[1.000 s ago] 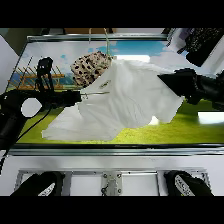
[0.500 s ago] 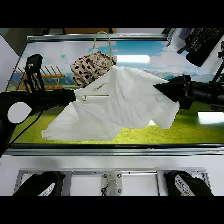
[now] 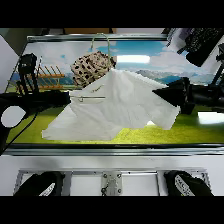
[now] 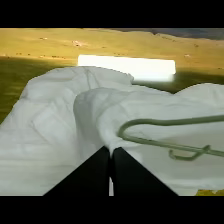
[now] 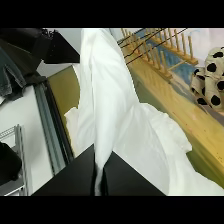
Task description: Fold the clothes and pants, and hang the long-sleeved shirts on hangers.
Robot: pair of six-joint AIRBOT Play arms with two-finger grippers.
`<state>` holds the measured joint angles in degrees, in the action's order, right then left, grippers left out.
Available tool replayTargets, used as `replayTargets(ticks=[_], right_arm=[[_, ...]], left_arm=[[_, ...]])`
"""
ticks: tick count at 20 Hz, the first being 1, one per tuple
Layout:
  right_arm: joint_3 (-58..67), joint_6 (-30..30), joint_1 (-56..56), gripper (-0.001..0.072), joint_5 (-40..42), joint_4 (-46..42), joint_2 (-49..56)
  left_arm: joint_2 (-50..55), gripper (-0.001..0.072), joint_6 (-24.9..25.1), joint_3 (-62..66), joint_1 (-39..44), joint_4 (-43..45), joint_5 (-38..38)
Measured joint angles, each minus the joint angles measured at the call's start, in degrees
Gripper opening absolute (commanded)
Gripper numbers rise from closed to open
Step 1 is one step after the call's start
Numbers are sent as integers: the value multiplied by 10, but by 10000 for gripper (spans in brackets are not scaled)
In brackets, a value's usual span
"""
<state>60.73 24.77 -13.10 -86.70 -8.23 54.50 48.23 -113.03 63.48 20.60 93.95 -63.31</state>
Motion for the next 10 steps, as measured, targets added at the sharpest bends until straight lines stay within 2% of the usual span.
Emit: replayTargets(ticks=[4,10], right_arm=[[0,-8,0,3,-6,40,-9],[0,3,0,4,-8,0,-20]], left_arm=[[24,9,2,0,7,15,-19],[51,9,4,0,-5,21,-6]])
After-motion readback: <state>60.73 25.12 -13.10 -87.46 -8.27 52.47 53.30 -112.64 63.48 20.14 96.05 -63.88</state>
